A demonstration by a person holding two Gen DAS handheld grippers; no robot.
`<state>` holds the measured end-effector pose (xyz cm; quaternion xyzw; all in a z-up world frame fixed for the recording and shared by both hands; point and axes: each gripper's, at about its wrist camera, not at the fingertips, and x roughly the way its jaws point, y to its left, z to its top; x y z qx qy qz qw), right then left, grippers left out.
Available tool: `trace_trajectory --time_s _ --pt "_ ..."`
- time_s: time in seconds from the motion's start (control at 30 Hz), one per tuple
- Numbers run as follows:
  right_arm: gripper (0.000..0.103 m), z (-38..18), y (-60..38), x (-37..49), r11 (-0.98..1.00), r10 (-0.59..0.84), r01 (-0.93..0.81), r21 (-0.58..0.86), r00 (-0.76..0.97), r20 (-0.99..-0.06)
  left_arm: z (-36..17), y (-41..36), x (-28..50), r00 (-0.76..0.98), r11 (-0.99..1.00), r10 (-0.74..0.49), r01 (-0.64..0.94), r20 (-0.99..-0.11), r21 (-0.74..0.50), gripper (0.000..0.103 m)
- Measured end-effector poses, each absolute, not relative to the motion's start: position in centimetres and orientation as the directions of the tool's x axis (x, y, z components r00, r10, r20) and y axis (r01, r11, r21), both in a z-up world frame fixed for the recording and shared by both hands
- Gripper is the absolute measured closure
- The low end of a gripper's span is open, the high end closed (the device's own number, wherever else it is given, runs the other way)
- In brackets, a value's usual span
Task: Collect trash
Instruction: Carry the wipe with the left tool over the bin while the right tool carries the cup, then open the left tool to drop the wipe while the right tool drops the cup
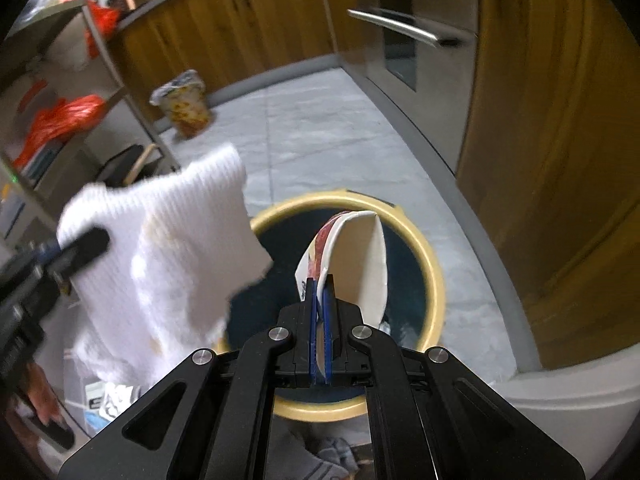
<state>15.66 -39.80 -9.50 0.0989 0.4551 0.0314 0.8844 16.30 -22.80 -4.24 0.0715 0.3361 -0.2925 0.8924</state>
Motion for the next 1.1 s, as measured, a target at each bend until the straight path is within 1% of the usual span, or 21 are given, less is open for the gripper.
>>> trace_trajectory --time_s 0.23,0.47,0.6,0.63,0.73,0.77,0.8,0.87,0.9,0.97,1.0,1.03,1.07,1.1 --pt "0.099 -12.4 -39.5 17.1 0.979 0.135 0.058 0.194 0.529 -0.838 -8.2 -24.6 16.9 0.571 0.817 -0.445 0.574 -0.690 -0.052 0.099" --pt "0.099 -12.6 -39.5 16.8 0.981 0.136 0.044 0.189 0.540 -0.831 -9.8 -25.5 17.3 0.564 0.820 -0.426 0.571 -0.707 -0.038 0.099" --pt "0.099 -12.4 -39.7 16.4 0.982 0.119 0.056 0.179 0.553 -0.825 -10.4 -25.8 17.6 0.545 0.819 -0.440 0.569 -0.714 -0.071 0.099" --pt "0.099 -12.5 -39.9 16.4 0.982 0.113 0.065 0.178 0.550 -0.827 -10.5 -25.8 17.8 0.535 0.820 -0.453 0.564 -0.713 -0.098 0.099" --pt "0.098 -12.5 -40.3 16.5 0.979 0.108 0.090 0.185 0.543 -0.833 -10.6 -25.5 17.8 0.529 0.819 -0.460 0.562 -0.713 -0.111 0.094" --pt "0.095 -12.5 -40.4 16.5 0.978 0.107 0.095 0.188 0.542 -0.833 -10.6 -25.4 17.7 0.532 0.820 -0.458 0.563 -0.712 -0.106 0.089" --pt "0.092 -12.5 -40.4 16.5 0.977 0.108 0.100 0.191 0.541 -0.834 -10.5 -25.4 17.7 0.537 0.820 -0.456 0.564 -0.710 -0.100 0.079" --pt "0.078 -12.4 -40.2 16.7 0.975 0.112 0.102 0.198 0.542 -0.833 -10.3 -25.0 17.5 0.556 0.827 -0.442 0.556 -0.704 -0.080 0.065" --pt "0.075 -12.3 -40.2 16.6 0.975 0.114 0.100 0.200 0.546 -0.830 -10.2 -24.7 17.5 0.564 0.831 -0.439 0.552 -0.700 -0.076 0.063" --pt "0.068 -12.1 -40.0 16.6 0.976 0.111 0.096 0.195 0.551 -0.827 -10.0 -24.4 17.6 0.569 0.838 -0.428 0.540 -0.702 -0.073 0.061" --pt "0.065 -12.0 -40.0 16.6 0.977 0.111 0.094 0.194 0.553 -0.826 -9.8 -24.0 17.6 0.573 0.842 -0.424 0.534 -0.701 -0.073 0.058" --pt "0.055 -11.8 -39.9 16.6 0.977 0.108 0.093 0.191 0.555 -0.824 -9.6 -23.8 17.6 0.577 0.845 -0.423 0.530 -0.699 -0.073 0.056" --pt "0.045 -11.7 -39.9 16.5 0.977 0.108 0.095 0.193 0.559 -0.822 -9.3 -23.5 17.5 0.584 0.848 -0.420 0.525 -0.694 -0.071 0.053" --pt "0.041 -11.5 -40.0 16.5 0.975 0.112 0.098 0.201 0.564 -0.818 -9.0 -23.0 17.4 0.595 0.854 -0.412 0.516 -0.690 -0.065 0.048"
